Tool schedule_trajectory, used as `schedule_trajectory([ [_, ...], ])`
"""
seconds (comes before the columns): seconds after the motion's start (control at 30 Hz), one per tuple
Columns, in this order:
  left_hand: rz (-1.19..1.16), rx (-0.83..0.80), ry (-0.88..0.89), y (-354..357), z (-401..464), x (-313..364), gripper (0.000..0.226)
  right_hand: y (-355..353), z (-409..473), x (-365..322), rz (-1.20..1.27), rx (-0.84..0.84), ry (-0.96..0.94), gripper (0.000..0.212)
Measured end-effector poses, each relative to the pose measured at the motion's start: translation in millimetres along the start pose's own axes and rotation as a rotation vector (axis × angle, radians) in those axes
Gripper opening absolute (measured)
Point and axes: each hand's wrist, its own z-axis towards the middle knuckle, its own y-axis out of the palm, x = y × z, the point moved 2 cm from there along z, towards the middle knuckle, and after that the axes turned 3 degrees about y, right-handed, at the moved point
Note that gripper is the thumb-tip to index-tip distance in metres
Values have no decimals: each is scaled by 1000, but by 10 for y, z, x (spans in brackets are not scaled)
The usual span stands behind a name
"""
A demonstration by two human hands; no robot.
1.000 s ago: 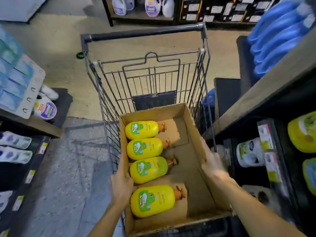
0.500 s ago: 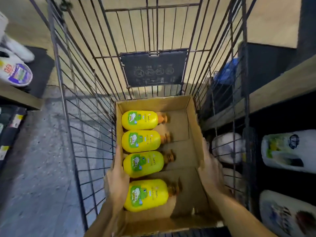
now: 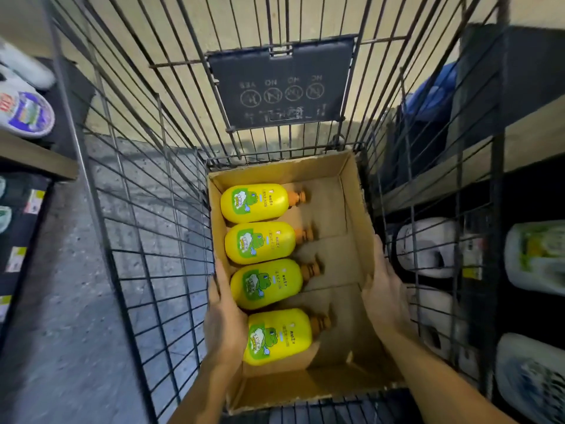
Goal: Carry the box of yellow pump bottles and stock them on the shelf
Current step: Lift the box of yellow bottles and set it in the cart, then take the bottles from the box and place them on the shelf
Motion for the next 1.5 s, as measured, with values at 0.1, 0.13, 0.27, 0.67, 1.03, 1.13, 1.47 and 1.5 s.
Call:
schedule_trajectory([
  [0.1, 347, -72, 56, -12, 44, 155, 100, -28, 28, -114, -49, -77, 96, 101],
  [0.13, 413, -87, 69, -73, 82, 263, 93, -54, 15, -198, -94, -104, 127, 102],
  [0.27, 491, -161, 198, -511, 413, 818, 49, -211, -95, -676, 33, 78, 125, 77],
  [0.67, 638, -426, 624, -537, 1739, 1216, 25, 690, -75, -1801, 843, -325, 984, 70],
  [1.03, 1013, -549, 808, -129, 2319, 1068, 91, 1217, 401, -2047, 796, -40, 1222, 77],
  [1.13, 1069, -542, 775, -31, 2309, 1084, 86, 1247, 409, -2052, 903, -34, 1224, 94],
  [1.47, 610, -684, 570, 68, 2389, 988, 93, 1473, 316, -1915, 1021, 146, 1044, 79],
  [1.5, 580, -681, 577, 59, 2393, 964, 95, 1449, 276, -1873, 1097, 149, 1053, 74],
])
